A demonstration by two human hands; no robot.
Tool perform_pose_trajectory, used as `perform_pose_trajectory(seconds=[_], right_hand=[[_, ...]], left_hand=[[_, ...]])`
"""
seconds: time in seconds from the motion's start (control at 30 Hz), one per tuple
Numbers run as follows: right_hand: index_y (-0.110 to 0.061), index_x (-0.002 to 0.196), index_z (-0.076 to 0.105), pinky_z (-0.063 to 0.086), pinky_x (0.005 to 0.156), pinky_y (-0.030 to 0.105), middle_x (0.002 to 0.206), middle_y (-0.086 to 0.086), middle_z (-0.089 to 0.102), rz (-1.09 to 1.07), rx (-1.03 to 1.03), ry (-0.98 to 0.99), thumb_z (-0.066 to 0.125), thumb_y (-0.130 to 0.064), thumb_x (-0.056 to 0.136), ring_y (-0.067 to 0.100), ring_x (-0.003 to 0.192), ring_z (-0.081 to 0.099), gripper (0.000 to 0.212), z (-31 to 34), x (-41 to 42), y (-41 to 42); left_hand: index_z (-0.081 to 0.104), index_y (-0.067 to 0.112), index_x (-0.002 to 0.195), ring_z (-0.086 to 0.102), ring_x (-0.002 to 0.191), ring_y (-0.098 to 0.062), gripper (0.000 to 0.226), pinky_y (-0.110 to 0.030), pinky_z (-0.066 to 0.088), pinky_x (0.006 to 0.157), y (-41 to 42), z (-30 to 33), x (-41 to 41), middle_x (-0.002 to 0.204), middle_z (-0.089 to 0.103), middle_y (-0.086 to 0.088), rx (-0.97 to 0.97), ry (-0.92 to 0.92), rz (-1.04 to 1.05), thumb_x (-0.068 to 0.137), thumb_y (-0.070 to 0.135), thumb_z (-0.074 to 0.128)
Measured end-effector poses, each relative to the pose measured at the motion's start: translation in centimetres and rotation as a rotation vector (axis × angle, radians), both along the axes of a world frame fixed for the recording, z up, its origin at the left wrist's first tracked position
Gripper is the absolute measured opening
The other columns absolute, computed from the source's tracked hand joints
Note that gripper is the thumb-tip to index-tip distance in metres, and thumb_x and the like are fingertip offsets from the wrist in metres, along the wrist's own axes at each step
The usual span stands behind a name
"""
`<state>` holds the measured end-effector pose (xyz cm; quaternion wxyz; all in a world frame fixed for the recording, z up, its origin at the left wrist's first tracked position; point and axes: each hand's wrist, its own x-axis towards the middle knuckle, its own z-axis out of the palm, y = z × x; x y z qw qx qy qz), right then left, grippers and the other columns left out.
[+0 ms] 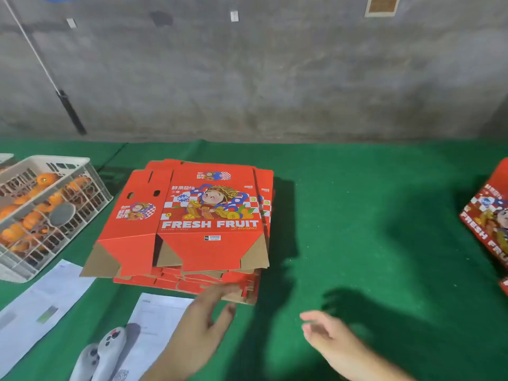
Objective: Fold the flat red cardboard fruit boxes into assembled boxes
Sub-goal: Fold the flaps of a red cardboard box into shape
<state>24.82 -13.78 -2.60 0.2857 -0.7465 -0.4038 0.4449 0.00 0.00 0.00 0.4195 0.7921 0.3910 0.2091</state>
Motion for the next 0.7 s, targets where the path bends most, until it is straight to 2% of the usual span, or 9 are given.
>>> perform_pose_trajectory(seconds=[0.03, 0.1, 0.2, 0.3, 0.37, 0.43, 0.5, 0.6, 0.7], right_hand=[[-0.034, 0.129, 0.058, 0.041, 0.075, 0.001, 0.122, -0.017, 0.065, -0.042, 0.061, 0.057, 0.059, -0.027, 0.104, -0.012, 0.104, 0.059, 0.026, 0.8, -0.7, 3.0], [-0.037, 0.127, 0.054, 0.045, 0.070, 0.004, 0.121, -0.018, 0.061, -0.140, 0.162, 0.127, 0.058, -0.023, 0.105, -0.009, 0.102, 0.059, 0.026, 2.8, -1.9, 8.6], [-0.034, 0.137, 0.049, 0.055, 0.096, 0.035, 0.127, -0.008, 0.062, -0.243, 0.195, 0.147, 0.058, -0.025, 0.102, 0.016, 0.114, 0.063, 0.037, 3.9, -4.1, 15.1], [-0.028, 0.136, 0.049, 0.054, 0.097, 0.047, 0.127, 0.001, 0.053, -0.392, 0.084, 0.036, 0.061, -0.037, 0.096, 0.026, 0.113, 0.060, 0.043, 2.6, -4.4, 17.2], [-0.024, 0.138, 0.050, 0.052, 0.083, 0.039, 0.126, 0.004, 0.048, -0.498, 0.013, 0.064, 0.064, -0.043, 0.095, 0.027, 0.105, 0.060, 0.049, 1.9, -3.6, 17.1], [-0.019, 0.125, 0.058, 0.047, 0.074, 0.035, 0.125, 0.010, 0.058, -0.575, 0.012, 0.198, 0.065, -0.042, 0.097, 0.026, 0.095, 0.063, 0.036, 1.1, -2.2, 16.3], [-0.013, 0.115, 0.062, 0.049, 0.071, 0.035, 0.107, 0.011, 0.068, -0.634, 0.029, 0.315, 0.064, -0.036, 0.102, 0.025, 0.085, 0.065, 0.027, 0.2, -0.1, 14.7], [-0.020, 0.112, 0.062, 0.057, 0.090, 0.048, 0.103, 0.008, 0.068, -0.675, 0.045, 0.269, 0.063, -0.034, 0.104, 0.028, 0.093, 0.065, 0.016, -0.3, 3.3, 11.2], [-0.025, 0.119, 0.063, 0.057, 0.091, 0.051, 0.109, 0.006, 0.069, -0.738, 0.100, 0.303, 0.064, -0.032, 0.103, 0.031, 0.102, 0.065, 0.017, -0.3, 7.0, 7.1]], left_hand=[[0.059, 0.054, 0.133, 0.054, 0.130, -0.003, 0.036, -0.032, 0.050, 0.103, 2.0, 0.4, 1.1, 0.141, 0.057, 0.030, 0.202, -0.041, 0.039, 0.102, 0.035, 0.057], [0.045, 0.038, 0.153, 0.032, 0.151, -0.022, 0.054, -0.047, 0.030, 0.122, 6.0, 0.8, 3.4, 0.164, 0.036, 0.010, 0.466, 0.206, 0.089, 0.100, 0.045, 0.052], [0.011, 0.043, 0.164, -0.018, 0.157, -0.041, 0.080, -0.060, -0.007, 0.124, 10.0, 0.4, 5.6, 0.172, -0.012, 0.004, 0.360, 0.680, 0.004, 0.096, 0.074, 0.038], [-0.003, 0.042, 0.165, -0.036, 0.144, -0.047, 0.087, -0.064, -0.014, 0.121, 9.7, -2.1, 6.1, 0.170, -0.024, 0.000, 0.396, 0.858, -0.127, 0.094, 0.076, 0.033], [-0.005, 0.041, 0.164, -0.036, 0.144, -0.048, 0.086, -0.062, -0.017, 0.120, 9.0, -2.6, 6.5, 0.171, -0.024, 0.000, 0.424, 0.839, -0.136, 0.095, 0.071, 0.035], [0.000, 0.042, 0.165, -0.033, 0.148, -0.047, 0.080, -0.057, -0.019, 0.120, 7.6, -3.1, 6.8, 0.172, -0.020, 0.003, 0.442, 0.761, -0.165, 0.096, 0.067, 0.033], [0.006, 0.042, 0.165, -0.031, 0.152, -0.041, 0.076, -0.054, -0.017, 0.123, 6.2, -3.2, 7.1, 0.173, -0.013, 0.006, 0.436, 0.664, -0.249, 0.097, 0.068, 0.031], [0.007, 0.040, 0.165, -0.004, 0.161, -0.025, 0.077, -0.046, 0.002, 0.131, 5.6, -1.9, 7.2, 0.172, 0.017, 0.005, 0.357, 0.471, -0.289, 0.097, 0.071, 0.030], [0.022, 0.025, 0.164, 0.022, 0.155, -0.028, 0.076, -0.049, 0.017, 0.127, 7.5, -0.2, 5.8, 0.165, 0.036, -0.003, 0.423, 0.304, -0.033, 0.099, 0.054, 0.048]])
